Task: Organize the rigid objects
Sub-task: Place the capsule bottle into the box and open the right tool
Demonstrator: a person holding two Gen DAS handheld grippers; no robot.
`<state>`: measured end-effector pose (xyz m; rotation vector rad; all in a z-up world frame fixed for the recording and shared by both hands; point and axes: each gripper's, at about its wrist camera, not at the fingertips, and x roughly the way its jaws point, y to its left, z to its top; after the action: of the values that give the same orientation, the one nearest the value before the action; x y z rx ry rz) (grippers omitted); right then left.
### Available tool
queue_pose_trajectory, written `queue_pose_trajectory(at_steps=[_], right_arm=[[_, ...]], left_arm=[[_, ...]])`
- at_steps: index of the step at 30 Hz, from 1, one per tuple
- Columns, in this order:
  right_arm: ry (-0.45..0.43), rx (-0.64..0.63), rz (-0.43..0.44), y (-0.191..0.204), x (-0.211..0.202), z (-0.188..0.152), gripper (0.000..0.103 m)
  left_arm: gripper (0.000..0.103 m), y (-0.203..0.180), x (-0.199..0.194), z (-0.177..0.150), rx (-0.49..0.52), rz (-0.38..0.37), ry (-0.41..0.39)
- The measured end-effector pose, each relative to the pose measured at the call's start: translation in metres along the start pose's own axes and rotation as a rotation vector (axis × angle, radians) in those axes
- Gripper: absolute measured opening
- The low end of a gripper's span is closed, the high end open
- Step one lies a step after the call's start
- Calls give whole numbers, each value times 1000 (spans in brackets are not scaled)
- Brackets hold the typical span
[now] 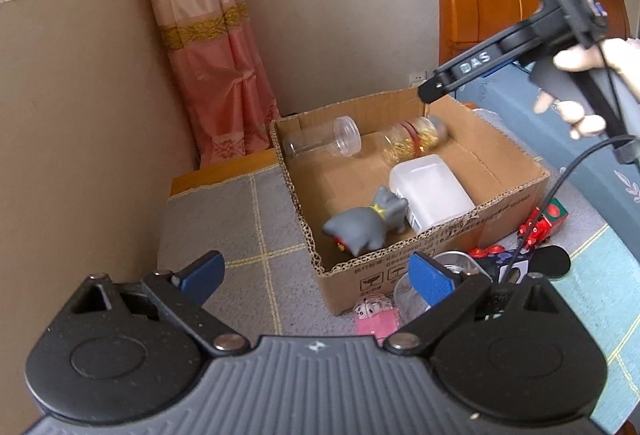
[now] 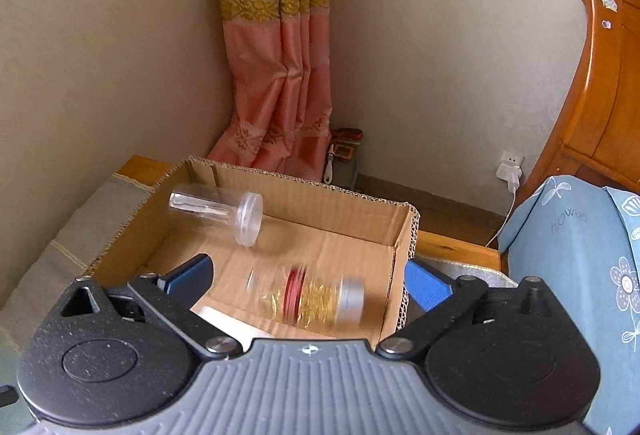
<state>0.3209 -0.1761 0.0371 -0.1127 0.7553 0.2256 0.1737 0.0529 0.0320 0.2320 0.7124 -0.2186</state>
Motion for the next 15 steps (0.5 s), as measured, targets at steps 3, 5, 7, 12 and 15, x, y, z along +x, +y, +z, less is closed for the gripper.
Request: queue_pose_trajectory(at_steps=[3, 5, 7, 12, 15], right_arm=[[-8, 0, -5, 2, -12, -3, 103], [-11, -6, -11, 6, -20, -8, 103], [-14, -9, -17, 9, -28, -14, 103], [-14, -1, -41, 17, -50, -38, 103], [-29, 11, -60, 22, -66, -58, 103]], left_arm=[[98, 3, -4, -1, -8, -8, -3], [98, 3, -6, -2, -10, -11, -4], [98, 3, -8, -3, -11, -11, -3], [98, 1, -14, -9, -14, 6, -5], [98, 1, -18, -16, -26, 7, -7]])
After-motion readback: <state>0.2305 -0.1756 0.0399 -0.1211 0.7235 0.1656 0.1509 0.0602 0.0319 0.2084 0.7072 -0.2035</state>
